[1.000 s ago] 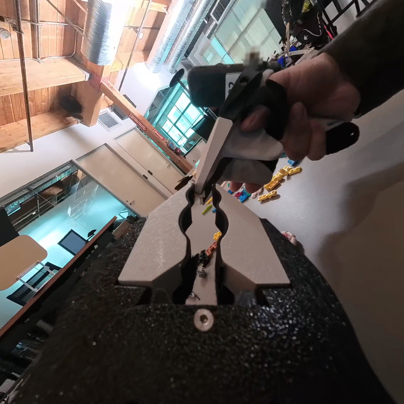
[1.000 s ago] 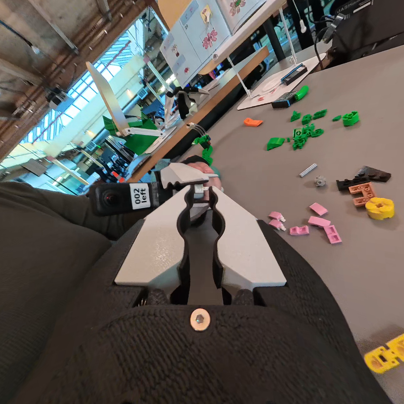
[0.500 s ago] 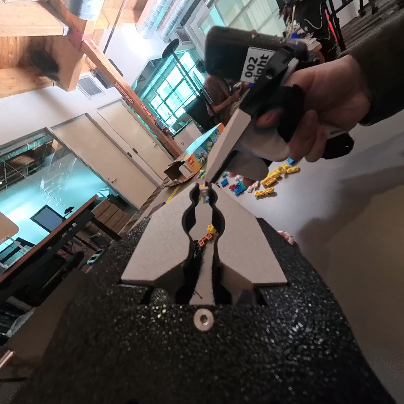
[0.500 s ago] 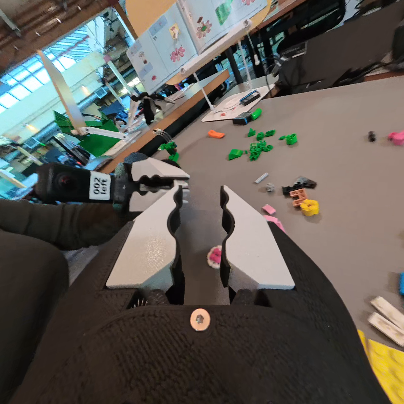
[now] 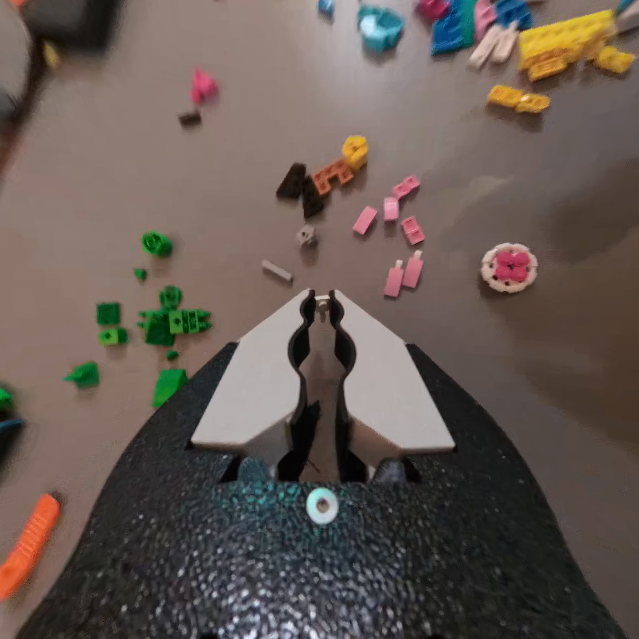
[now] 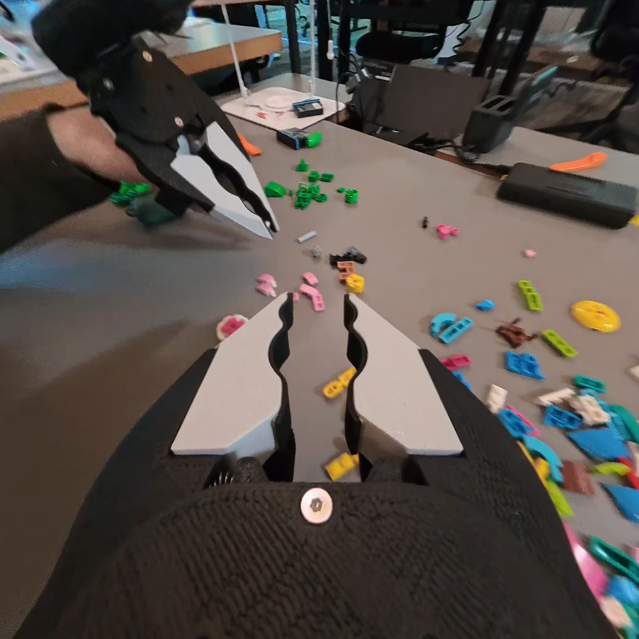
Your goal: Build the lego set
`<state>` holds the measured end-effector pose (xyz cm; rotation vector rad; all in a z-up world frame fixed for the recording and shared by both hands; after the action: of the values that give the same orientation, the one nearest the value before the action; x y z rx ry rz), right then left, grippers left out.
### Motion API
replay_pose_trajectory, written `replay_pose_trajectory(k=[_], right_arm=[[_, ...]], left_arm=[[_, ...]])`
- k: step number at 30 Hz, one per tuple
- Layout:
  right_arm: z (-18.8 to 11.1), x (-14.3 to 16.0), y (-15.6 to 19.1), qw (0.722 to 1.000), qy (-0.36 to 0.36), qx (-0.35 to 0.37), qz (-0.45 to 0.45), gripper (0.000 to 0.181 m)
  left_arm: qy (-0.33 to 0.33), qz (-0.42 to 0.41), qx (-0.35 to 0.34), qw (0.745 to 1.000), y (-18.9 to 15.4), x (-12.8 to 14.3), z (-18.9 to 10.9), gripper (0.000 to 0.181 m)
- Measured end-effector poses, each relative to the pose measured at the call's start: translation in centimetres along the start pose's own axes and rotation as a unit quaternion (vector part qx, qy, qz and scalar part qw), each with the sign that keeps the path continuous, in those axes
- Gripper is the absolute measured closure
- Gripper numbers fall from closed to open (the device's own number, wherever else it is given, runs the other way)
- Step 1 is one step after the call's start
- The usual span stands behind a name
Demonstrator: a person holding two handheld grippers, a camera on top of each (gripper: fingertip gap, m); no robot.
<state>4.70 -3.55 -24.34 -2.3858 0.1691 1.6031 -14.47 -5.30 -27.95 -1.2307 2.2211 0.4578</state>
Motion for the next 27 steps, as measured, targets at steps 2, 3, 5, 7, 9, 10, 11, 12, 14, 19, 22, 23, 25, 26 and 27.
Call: replay_pose_trajectory(k=[2, 3, 5, 7, 9, 10, 11, 12, 14, 19, 22, 23, 25, 26, 27], right_arm=[[-1.2, 0.6, -1.0, 0.999, 0.008, 0.031, -0.021, 0.154], [-1.9, 1.0, -1.6, 0.998, 0.013, 0.047, -0.030, 0.154], [-3.5, 1.6, -3.0, 0.996, 0.024, 0.073, -0.038, 0.155], [-5.0, 2.1, -4.3, 0.996, 0.034, 0.079, -0.034, 0.153], [-6.4, 2.6, -6.0, 0.994, 0.052, 0.086, -0.036, 0.152], [-7.2, 2.8, -7.0, 0.993, 0.063, 0.095, -0.042, 0.151], [-7.9, 2.9, -8.0, 0.990, 0.071, 0.109, -0.048, 0.151], [-8.6, 2.9, -9.1, 0.988, 0.075, 0.126, -0.051, 0.151], [-10.0, 2.8, -11.2, 0.985, 0.073, 0.152, -0.046, 0.152], [-12.6, 3.5, -16.3, 0.971, 0.074, 0.226, -0.025, 0.153], [-13.5, 4.5, -18.8, 0.962, 0.089, 0.259, -0.014, 0.154], [-13.6, 4.9, -19.5, 0.961, 0.097, 0.260, -0.014, 0.155], [-13.0, 5.8, -20.7, 0.963, 0.121, 0.239, -0.026, 0.162], [-12.4, 6.2, -21.5, 0.965, 0.135, 0.224, -0.032, 0.164], [-11.6, 6.5, -22.1, 0.968, 0.148, 0.201, -0.036, 0.169]], left_arm=[[0.049, -0.041, 0.013, 0.998, 0.7, 0.5, 0.4, 0.176], [0.066, -0.053, 0.014, 0.996, 1.0, 0.7, 0.6, 0.176], [0.084, -0.050, 0.020, 0.995, 0.9, 0.8, 0.8, 0.176], [0.091, -0.027, 0.007, 0.995, 1.0, 0.9, 1.0, 0.176], [0.090, -0.026, -0.006, 0.996, 1.2, 0.9, 1.2, 0.176], [0.089, -0.033, -0.001, 0.995, 1.1, 0.9, 1.3, 0.173], [0.086, -0.043, 0.007, 0.995, 1.1, 0.9, 1.4, 0.168], [0.084, -0.055, 0.015, 0.995, 1.0, 0.9, 1.4, 0.158], [0.081, -0.078, 0.026, 0.993, 1.0, 1.1, 1.4, 0.142], [0.028, -0.118, 0.014, 0.992, 1.3, 0.8, 0.3, 0.116], [-0.137, -0.116, -0.019, 0.984, 1.0, -1.5, -2.0, 0.113], [-0.234, -0.112, -0.029, 0.965, 0.4, -2.7, -3.4, 0.116], [-0.401, -0.092, -0.024, 0.911, -1.9, -4.0, -6.2, 0.131], [-0.461, -0.080, -0.040, 0.883, -2.8, -4.1, -7.2, 0.135], [-0.501, -0.065, -0.063, 0.861, -3.4, -4.0, -7.8, 0.140]])
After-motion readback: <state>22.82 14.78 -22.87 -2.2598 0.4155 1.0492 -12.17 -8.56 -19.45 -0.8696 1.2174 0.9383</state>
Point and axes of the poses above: each gripper's, where its closed fingertips meet, z out along the fingers, x out of its underside, y = z × x across the jaws, the point moved 5 cm from there along -z, back along the fingers, and after that the axes turned 12 degrees about -z, right-handed, at the moved point
